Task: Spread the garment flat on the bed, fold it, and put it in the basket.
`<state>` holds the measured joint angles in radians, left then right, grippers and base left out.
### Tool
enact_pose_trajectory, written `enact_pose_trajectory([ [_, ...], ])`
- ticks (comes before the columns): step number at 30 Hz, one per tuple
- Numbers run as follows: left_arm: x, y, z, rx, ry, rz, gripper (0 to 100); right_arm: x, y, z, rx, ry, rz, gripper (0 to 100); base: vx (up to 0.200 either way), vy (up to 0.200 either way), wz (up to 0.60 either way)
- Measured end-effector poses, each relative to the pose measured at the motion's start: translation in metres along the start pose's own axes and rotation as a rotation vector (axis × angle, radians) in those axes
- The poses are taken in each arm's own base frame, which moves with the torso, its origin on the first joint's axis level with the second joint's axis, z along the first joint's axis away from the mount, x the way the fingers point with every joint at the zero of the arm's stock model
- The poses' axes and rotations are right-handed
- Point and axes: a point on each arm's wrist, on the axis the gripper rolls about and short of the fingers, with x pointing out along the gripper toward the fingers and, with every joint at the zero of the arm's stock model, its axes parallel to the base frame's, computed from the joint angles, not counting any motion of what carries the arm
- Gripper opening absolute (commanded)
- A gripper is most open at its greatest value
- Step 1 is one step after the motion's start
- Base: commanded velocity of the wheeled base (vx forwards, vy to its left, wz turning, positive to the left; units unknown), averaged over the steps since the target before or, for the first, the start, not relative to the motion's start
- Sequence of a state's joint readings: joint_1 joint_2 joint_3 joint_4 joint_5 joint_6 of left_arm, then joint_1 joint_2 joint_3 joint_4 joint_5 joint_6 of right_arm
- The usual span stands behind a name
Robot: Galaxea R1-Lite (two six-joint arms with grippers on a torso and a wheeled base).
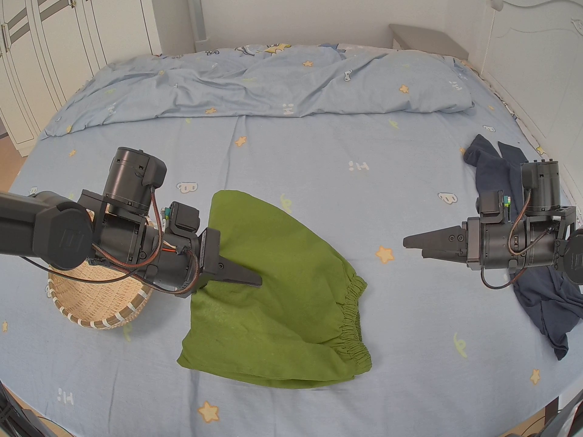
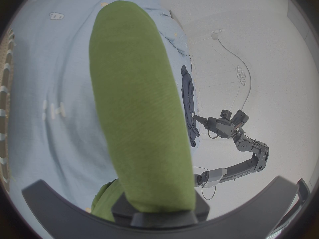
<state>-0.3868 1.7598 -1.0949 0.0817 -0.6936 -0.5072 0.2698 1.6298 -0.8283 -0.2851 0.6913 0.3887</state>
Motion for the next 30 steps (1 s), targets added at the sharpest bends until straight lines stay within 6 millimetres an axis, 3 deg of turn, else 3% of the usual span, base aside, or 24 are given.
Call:
enact_pose_trajectory([
  [4, 0.000, 0.000, -0.001, 0.012, 0.002, 0.002, 0, 0.000, 0.000, 0.000, 0.000, 0.000, 0.000, 100, 0.000, 0.200, 0.00],
  [16, -0.012, -0.011, -0.014, 0.126, -0.005, -0.006, 0, -0.001, -0.001, 0.001, -0.011, -0.007, -0.004, 100, 0.000, 0.000, 0.00],
  [30, -0.050, -0.058, 0.001, 0.385, -0.166, -0.074, 0, -0.001, 0.000, -0.001, -0.015, -0.005, -0.008, 100, 0.000, 0.000, 0.00],
])
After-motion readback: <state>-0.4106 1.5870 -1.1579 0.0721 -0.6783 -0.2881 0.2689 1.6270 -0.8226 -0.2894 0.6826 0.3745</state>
